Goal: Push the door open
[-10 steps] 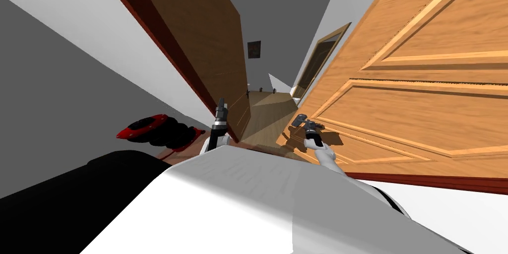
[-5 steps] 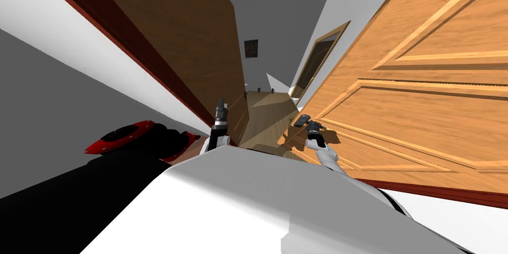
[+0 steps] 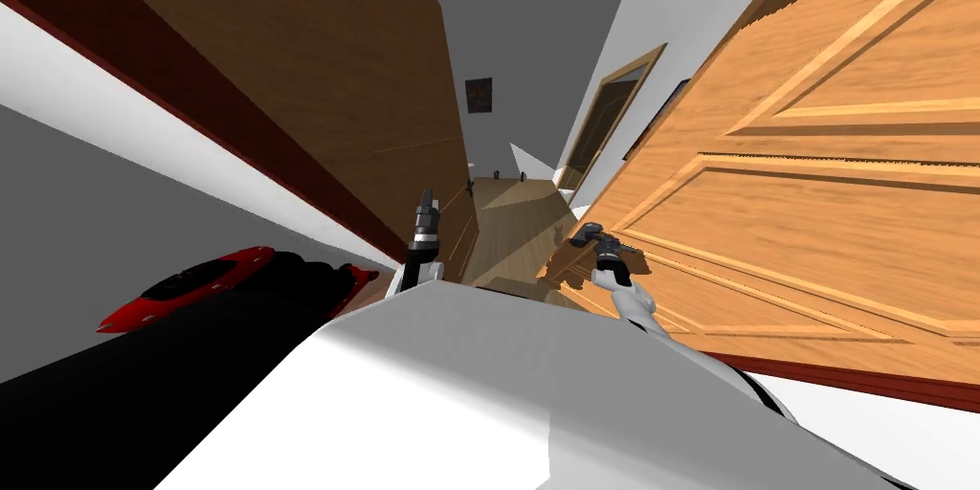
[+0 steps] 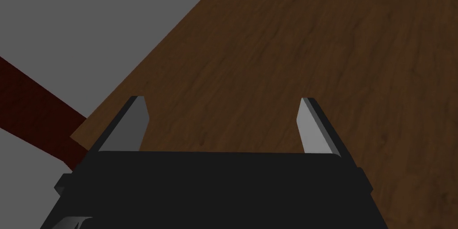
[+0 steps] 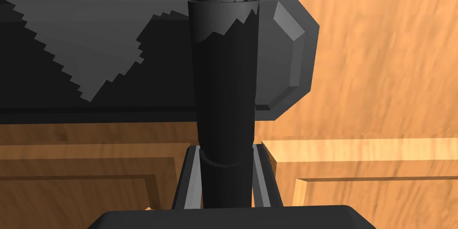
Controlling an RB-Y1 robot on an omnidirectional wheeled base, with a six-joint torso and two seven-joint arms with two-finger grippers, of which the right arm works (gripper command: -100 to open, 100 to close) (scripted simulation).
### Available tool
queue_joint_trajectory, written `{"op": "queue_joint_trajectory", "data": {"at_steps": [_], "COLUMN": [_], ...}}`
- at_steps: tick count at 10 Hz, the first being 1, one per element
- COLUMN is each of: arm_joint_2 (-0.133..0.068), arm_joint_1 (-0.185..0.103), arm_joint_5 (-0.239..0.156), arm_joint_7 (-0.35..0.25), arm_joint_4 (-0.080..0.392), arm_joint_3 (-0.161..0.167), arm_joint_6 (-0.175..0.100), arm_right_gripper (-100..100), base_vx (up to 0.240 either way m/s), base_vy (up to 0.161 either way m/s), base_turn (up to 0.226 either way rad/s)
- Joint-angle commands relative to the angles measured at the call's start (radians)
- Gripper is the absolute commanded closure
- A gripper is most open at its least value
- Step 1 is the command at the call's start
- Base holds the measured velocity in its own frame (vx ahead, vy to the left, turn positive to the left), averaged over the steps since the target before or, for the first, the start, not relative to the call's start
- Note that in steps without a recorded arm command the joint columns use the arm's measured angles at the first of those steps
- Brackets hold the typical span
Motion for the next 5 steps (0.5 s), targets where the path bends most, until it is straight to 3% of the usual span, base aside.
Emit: {"op": "queue_joint_trajectory", "data": {"at_steps": [1,5], "arm_joint_2": [-0.017,-0.019], "arm_joint_1": [0.001,-0.001], "arm_joint_5": [-0.007,-0.019], "arm_joint_7": [0.009,0.034], "arm_joint_4": [0.016,0.029], "arm_joint_3": [-0.025,-0.068], "arm_joint_6": [-0.012,-0.010], "arm_right_gripper": [100,100], "base_vx": [0.182,0.217], "base_vy": [0.045,0.061], "base_turn": [-0.178,-0.077]}}
